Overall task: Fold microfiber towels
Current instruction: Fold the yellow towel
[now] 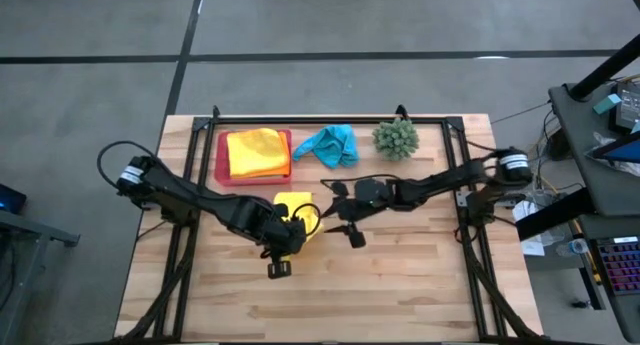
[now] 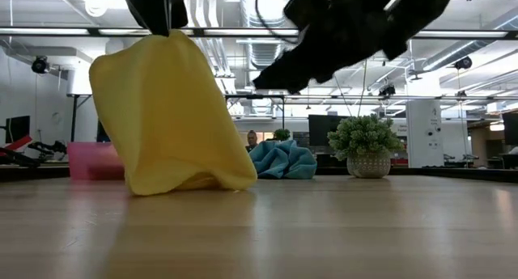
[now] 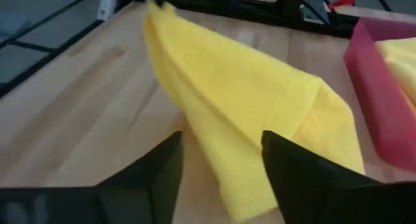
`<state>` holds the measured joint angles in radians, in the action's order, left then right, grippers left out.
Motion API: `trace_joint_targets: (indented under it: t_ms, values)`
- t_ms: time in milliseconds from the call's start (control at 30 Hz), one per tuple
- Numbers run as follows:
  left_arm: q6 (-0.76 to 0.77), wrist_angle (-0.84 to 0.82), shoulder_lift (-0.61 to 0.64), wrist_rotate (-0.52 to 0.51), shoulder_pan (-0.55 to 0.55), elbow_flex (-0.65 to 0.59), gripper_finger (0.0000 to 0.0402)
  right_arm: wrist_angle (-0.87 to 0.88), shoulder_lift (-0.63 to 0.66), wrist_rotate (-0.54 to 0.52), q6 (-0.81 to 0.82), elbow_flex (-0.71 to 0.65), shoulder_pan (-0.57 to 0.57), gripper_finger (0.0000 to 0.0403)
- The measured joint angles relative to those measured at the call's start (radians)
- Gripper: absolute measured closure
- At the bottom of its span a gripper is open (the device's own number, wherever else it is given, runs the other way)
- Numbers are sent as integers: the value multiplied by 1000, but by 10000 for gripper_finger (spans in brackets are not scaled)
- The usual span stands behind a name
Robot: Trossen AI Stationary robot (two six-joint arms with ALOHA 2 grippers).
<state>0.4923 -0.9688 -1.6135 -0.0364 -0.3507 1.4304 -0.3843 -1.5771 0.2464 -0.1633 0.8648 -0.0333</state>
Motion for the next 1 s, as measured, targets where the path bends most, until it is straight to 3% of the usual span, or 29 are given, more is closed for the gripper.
trace_joint_targets:
  t_ms: [200, 267, 367, 500, 667, 700, 867, 1000]
  values:
    - [0, 5, 0, 2, -7, -8, 402, -21, -173, 32, -59, 105, 1, 150]
    - [0, 9, 0, 2, -9, -16, 402, -23, -229, 103, -91, 156, 1, 138]
    - [0, 14, 1, 4, -12, -24, 402, 15, -290, 111, -102, 227, 1, 140]
    - [1, 12, 1, 6, -22, -32, 402, 133, -314, 84, -162, 309, 14, 199]
    - [3, 24, 2, 8, -32, -35, 402, 256, -315, 68, -236, 352, 14, 357]
    - [4, 30, 2, 7, -35, -38, 402, 282, -312, 70, -250, 356, 13, 373]
    - [83, 77, 2, 5, -44, -77, 400, 401, -276, 67, -273, 360, 12, 392]
    - [103, 167, 2, 9, -44, -129, 371, 452, -260, 65, -230, 358, -2, 393]
